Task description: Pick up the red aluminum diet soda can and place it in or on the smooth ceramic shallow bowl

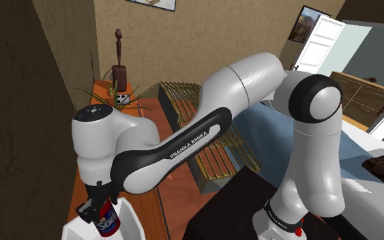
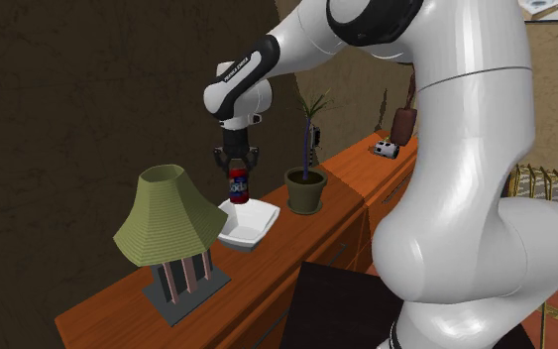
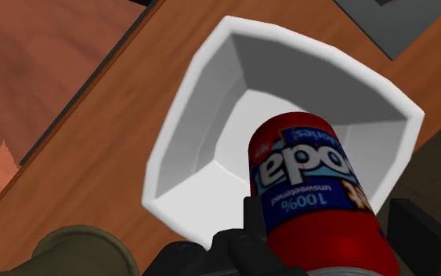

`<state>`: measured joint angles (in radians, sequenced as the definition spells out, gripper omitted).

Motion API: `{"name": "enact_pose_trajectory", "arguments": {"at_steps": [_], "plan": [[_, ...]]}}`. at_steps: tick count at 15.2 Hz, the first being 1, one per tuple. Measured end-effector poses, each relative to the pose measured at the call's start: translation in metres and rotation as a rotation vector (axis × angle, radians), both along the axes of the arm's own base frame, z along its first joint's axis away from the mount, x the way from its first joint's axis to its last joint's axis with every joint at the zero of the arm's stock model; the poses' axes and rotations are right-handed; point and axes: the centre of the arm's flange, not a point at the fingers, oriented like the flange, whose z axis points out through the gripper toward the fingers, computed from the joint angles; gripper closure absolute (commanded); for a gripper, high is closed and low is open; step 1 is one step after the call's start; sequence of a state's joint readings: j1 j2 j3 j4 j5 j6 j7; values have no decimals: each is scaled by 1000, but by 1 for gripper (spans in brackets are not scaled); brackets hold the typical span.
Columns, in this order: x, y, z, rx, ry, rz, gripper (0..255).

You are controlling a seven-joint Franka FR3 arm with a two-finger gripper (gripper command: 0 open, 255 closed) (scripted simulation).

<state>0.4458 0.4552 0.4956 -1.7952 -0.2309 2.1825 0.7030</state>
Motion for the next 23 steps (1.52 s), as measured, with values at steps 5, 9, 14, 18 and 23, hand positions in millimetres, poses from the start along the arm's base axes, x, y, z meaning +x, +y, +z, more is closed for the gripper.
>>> {"name": "enact_pose_trajectory", "arguments": {"at_steps": [5, 9, 14, 18, 23], "plan": [[0, 0, -26, 0, 0, 0, 255], [0, -1, -47, 0, 0, 0, 255], [0, 0, -74, 0, 0, 0, 255], [0, 0, -77, 0, 0, 0, 255], [0, 0, -77, 0, 0, 0, 0]]}}
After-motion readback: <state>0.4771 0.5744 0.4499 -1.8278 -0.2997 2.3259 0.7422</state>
